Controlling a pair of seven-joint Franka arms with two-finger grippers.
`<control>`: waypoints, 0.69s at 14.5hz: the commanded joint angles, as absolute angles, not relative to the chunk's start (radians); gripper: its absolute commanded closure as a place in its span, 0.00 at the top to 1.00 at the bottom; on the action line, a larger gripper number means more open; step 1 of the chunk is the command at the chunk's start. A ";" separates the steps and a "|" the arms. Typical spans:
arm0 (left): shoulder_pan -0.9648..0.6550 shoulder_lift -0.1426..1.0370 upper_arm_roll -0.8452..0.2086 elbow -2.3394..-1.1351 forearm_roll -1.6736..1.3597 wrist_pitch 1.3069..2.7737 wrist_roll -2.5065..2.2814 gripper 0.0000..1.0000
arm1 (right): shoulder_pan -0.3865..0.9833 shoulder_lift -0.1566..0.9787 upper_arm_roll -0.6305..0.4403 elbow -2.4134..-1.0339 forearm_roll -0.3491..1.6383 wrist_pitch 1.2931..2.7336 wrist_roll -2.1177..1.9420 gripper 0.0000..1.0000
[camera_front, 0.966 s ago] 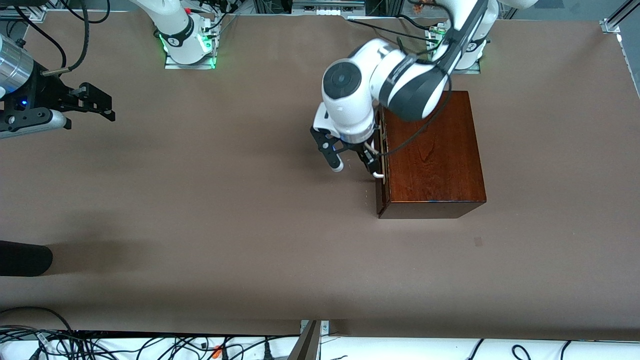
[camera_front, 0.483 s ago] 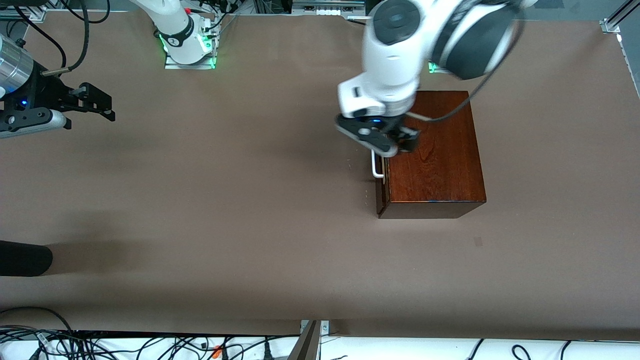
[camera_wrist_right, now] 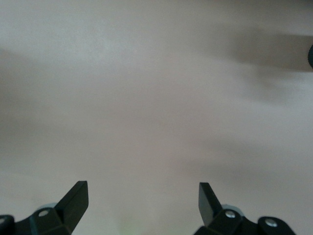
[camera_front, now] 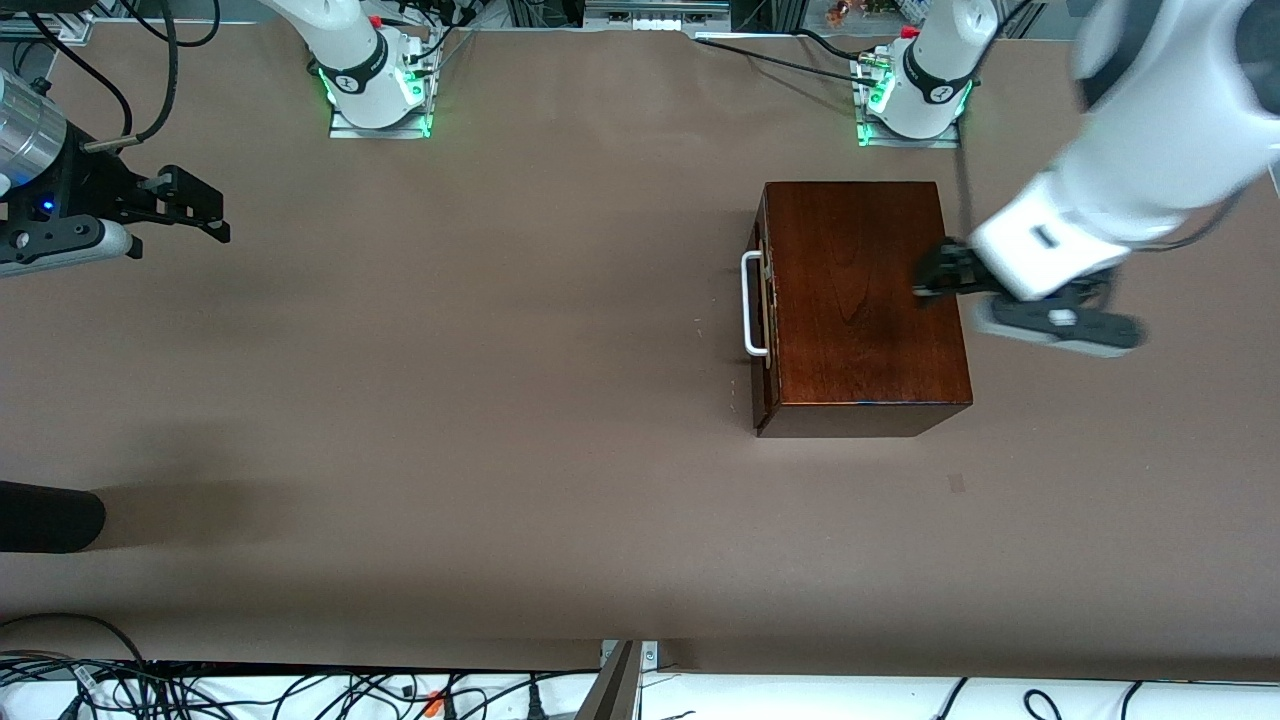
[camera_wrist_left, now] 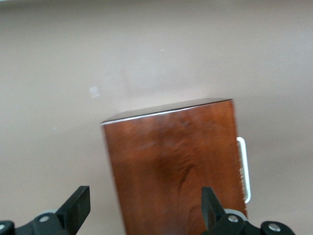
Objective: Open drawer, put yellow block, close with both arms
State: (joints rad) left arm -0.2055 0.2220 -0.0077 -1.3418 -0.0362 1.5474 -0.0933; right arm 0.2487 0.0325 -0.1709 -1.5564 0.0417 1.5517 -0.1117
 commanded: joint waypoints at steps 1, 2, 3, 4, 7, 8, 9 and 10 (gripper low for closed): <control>-0.202 0.128 0.060 -1.428 -0.054 1.526 -0.084 1.00 | 0.239 0.040 -0.167 -1.537 0.040 1.546 -0.112 1.00; -0.202 0.102 0.072 -1.455 -0.054 1.529 -0.081 1.00 | 0.241 0.040 -0.167 -1.537 0.040 1.546 -0.112 1.00; -0.196 0.086 0.080 -1.479 -0.048 1.538 -0.081 1.00 | 0.239 0.040 -0.166 -1.537 0.040 1.546 -0.112 1.00; -0.187 0.077 0.080 -1.495 -0.041 1.552 -0.066 1.00 | 0.239 0.040 -0.167 -1.537 0.040 1.546 -0.112 1.00; -0.169 0.031 0.081 -1.584 -0.040 1.612 0.028 1.00 | 0.239 0.038 -0.167 -1.540 0.040 1.545 -0.112 1.00; -0.169 0.011 0.081 -1.612 -0.040 1.624 0.029 1.00 | 0.239 0.040 -0.167 -1.537 0.040 1.546 -0.112 1.00; -0.170 -0.007 0.078 -1.638 -0.028 1.634 0.029 1.00 | 0.239 0.040 -0.167 -1.540 0.040 1.545 -0.112 1.00; -0.170 -0.020 0.074 -1.649 -0.014 1.637 0.029 1.00 | 0.239 0.040 -0.167 -1.540 0.040 1.545 -0.112 1.00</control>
State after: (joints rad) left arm -0.1743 0.0577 0.0834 -1.5580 -0.0351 1.5989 0.0024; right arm 0.2484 0.0329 -0.1713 -1.5563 0.0417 1.5517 -0.1117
